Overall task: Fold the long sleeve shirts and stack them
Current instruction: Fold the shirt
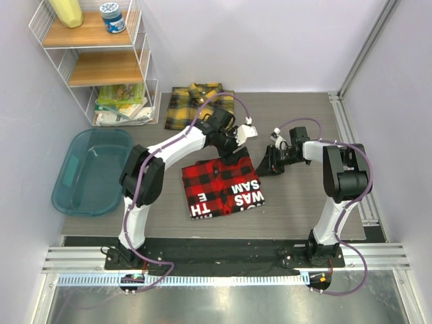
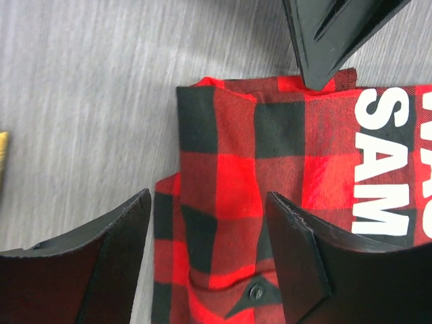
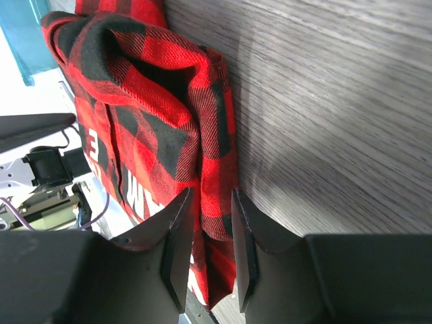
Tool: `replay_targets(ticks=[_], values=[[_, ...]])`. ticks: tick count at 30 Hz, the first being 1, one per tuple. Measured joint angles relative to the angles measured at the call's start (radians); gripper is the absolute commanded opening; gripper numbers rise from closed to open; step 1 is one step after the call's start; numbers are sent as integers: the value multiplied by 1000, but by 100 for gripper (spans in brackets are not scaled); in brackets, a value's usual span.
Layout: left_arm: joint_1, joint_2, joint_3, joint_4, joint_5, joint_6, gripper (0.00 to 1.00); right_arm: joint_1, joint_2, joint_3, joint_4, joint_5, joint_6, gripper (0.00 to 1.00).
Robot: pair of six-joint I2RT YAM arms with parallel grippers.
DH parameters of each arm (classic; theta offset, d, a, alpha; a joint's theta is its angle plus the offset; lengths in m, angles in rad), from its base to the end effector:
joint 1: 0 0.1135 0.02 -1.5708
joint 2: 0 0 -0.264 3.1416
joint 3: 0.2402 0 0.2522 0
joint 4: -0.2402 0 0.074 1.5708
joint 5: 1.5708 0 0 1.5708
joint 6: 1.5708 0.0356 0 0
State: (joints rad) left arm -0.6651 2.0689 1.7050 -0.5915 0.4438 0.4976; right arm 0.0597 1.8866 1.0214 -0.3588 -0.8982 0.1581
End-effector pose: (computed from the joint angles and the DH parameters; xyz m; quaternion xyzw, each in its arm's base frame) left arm 0.3507 -0.2945 0.2276 0.5662 0.7403 -0.2337 0.2769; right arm 0.3369 0.0480 0.1264 -0.0312 0.8899 0.4420 0.1080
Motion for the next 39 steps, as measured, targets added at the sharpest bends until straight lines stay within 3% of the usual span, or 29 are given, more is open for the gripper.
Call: replay_targets(ticks=[6, 16, 19, 23, 28, 30, 32, 39], values=[[-23, 36, 0, 17, -16, 0, 61, 5, 1, -4, 7, 10, 2, 33], [-31, 47, 0, 41, -18, -1, 43, 5, 1, -51, 4, 19, -2, 31], [-31, 49, 0, 44, -18, 0, 40, 6, 1, -52, 4, 15, -2, 28], [-31, 51, 0, 49, -19, 0, 34, 14, 1, -52, 3, 9, -2, 16], [-31, 53, 0, 50, -25, -2, 15, 27, 1, -51, -3, 1, -4, 1], [-31, 54, 0, 50, -25, -3, 5, 31, 1, -51, -7, -1, -6, 1], [-31, 56, 0, 50, -26, -7, 1, 34, 1, -51, -11, -2, -7, 1], [-16, 56, 48, 11, -22, -50, 0, 43, -23, -45, -97, -6, -64, 1]])
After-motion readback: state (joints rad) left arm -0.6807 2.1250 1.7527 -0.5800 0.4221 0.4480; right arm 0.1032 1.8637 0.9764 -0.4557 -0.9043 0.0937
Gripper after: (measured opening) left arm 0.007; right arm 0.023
